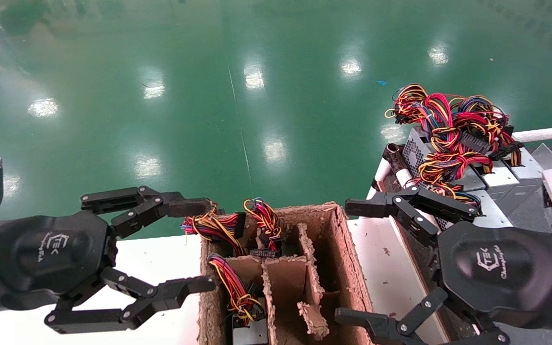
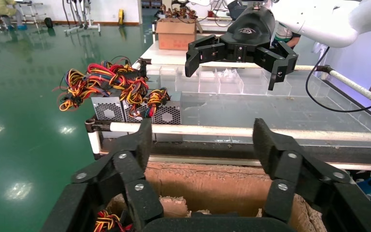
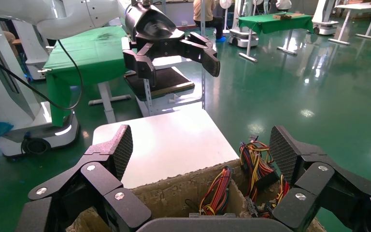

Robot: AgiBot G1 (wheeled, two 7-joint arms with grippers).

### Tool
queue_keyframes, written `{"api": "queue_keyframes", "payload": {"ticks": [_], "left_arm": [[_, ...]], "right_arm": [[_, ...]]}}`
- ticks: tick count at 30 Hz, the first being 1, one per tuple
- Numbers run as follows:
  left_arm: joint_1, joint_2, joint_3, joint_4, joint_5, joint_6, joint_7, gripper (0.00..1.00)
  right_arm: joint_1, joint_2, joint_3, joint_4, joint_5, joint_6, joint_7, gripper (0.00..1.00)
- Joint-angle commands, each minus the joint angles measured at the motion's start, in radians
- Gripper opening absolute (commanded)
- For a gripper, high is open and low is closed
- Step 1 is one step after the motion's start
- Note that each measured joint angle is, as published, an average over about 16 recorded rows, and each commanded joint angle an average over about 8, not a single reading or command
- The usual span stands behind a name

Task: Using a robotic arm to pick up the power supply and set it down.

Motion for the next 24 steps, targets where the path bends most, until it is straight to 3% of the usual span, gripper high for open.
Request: {"api": "queue_keyframes", "payload": {"ticks": [1,24], "left_arm": [[0.0,0.0,0.0,0.0,0.0,0.0,0.0,0.0],[0.0,0.0,0.0,0.0,0.0,0.0,0.0,0.0]], "right_arm": [[0.0,0.0,0.0,0.0,0.0,0.0,0.0,1.0],[0.0,0.0,0.0,0.0,0.0,0.0,0.0,1.0]]}}
